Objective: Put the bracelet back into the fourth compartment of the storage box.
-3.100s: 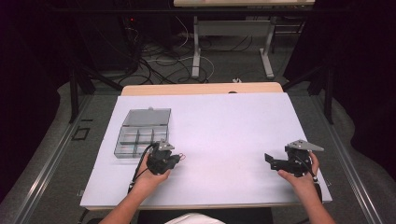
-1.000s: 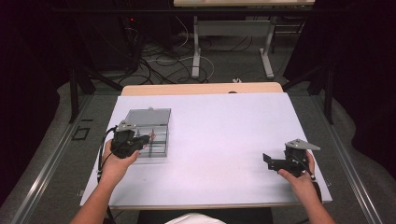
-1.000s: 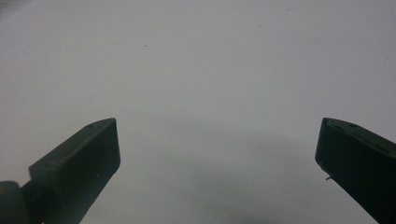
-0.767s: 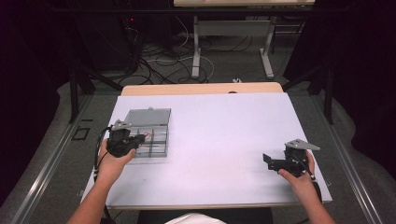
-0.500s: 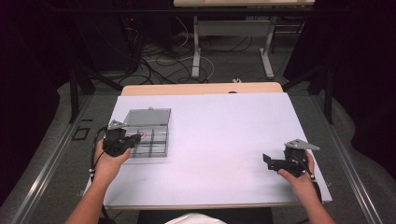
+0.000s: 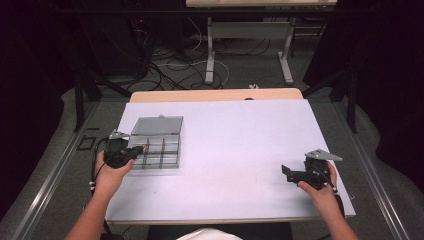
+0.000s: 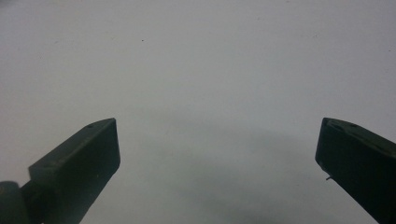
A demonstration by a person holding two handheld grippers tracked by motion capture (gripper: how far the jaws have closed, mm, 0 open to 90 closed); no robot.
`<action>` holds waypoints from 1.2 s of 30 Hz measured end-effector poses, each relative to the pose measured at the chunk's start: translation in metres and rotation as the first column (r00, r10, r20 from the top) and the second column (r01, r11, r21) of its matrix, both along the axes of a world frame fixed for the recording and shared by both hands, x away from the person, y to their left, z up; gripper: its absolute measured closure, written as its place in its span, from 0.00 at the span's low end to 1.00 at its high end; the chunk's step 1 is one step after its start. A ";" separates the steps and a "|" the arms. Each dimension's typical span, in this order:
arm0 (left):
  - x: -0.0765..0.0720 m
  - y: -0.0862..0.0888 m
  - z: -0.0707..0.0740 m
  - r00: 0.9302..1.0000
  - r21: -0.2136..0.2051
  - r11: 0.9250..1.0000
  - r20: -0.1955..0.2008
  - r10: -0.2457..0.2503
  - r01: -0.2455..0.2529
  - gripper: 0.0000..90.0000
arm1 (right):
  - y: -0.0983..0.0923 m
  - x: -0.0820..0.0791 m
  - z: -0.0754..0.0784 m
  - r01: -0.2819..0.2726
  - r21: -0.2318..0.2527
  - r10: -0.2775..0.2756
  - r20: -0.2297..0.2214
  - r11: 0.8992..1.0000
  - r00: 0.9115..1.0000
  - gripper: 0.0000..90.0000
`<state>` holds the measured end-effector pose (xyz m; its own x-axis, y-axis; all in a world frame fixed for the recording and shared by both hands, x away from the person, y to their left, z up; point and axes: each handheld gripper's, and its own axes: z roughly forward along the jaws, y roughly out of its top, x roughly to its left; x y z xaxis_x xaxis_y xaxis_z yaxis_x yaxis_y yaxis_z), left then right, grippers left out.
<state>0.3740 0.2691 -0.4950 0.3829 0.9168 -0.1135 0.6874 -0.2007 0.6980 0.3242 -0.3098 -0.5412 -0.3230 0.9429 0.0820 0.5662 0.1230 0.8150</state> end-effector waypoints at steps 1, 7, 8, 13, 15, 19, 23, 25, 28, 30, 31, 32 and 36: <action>0.001 0.001 -0.001 1.000 0.006 1.000 0.001 -0.001 0.001 0.97 | 0.000 0.000 0.000 0.000 0.000 0.000 -0.001 1.000 1.000 0.00; 0.004 0.005 -0.005 1.000 0.032 0.999 -0.018 -0.011 0.012 0.97 | 0.000 0.000 0.000 0.001 0.005 -0.001 -0.007 1.000 1.000 0.00; 0.005 0.005 -0.005 1.000 0.036 0.999 -0.021 -0.013 0.014 0.97 | 0.000 0.000 0.000 0.001 0.004 -0.001 -0.006 1.000 1.000 0.00; 0.006 0.008 -0.006 0.999 0.061 0.998 -0.035 -0.028 0.030 0.97 | -0.001 0.000 -0.001 -0.001 0.000 0.001 -0.005 1.000 1.000 0.00; 0.006 0.009 -0.005 0.998 0.074 0.997 -0.051 -0.029 0.033 0.97 | -0.001 0.000 -0.001 -0.001 -0.001 0.001 -0.006 1.000 1.000 0.00; 0.008 0.011 -0.006 0.998 0.103 0.994 -0.055 -0.034 0.040 0.97 | 0.000 -0.001 -0.001 -0.004 -0.003 0.004 -0.006 1.000 1.000 0.00; 0.009 0.011 -0.008 0.998 0.111 0.993 -0.057 -0.040 0.046 0.97 | 0.000 0.000 -0.001 -0.003 -0.004 0.003 -0.005 1.000 1.000 0.00; 0.010 0.012 -0.008 0.996 0.110 0.992 -0.074 -0.049 0.057 0.97 | 0.001 -0.001 -0.001 0.000 0.001 0.000 -0.013 1.000 1.000 0.00; 0.011 0.012 -0.010 0.995 0.121 0.991 -0.080 -0.052 0.062 0.97 | 0.001 -0.001 -0.001 0.000 -0.001 0.000 -0.012 1.000 1.000 0.00; 0.011 0.012 -0.012 0.996 0.123 0.990 -0.077 -0.052 0.061 0.97 | 0.000 -0.001 -0.001 -0.001 -0.004 0.001 -0.008 1.000 1.000 0.00; 0.011 0.013 -0.012 0.994 0.133 0.988 -0.092 -0.063 0.075 0.97 | 0.000 -0.001 -0.001 0.000 0.000 0.000 -0.011 1.000 1.000 0.00; 0.011 0.013 -0.013 0.994 0.130 0.989 -0.093 -0.056 0.068 0.97 | 0.001 -0.001 -0.001 0.002 0.000 -0.002 -0.012 1.000 1.000 0.00; 0.011 0.015 -0.016 0.994 0.117 0.991 -0.096 -0.047 0.058 0.97 | 0.000 -0.001 -0.001 -0.002 -0.008 0.002 -0.008 1.000 1.000 0.00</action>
<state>0.3847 0.2843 -0.5115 0.4237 0.9048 -0.0416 0.7346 -0.3164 0.6003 0.3230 -0.3093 -0.5426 -0.3239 0.9429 0.0774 0.5724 0.1302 0.8096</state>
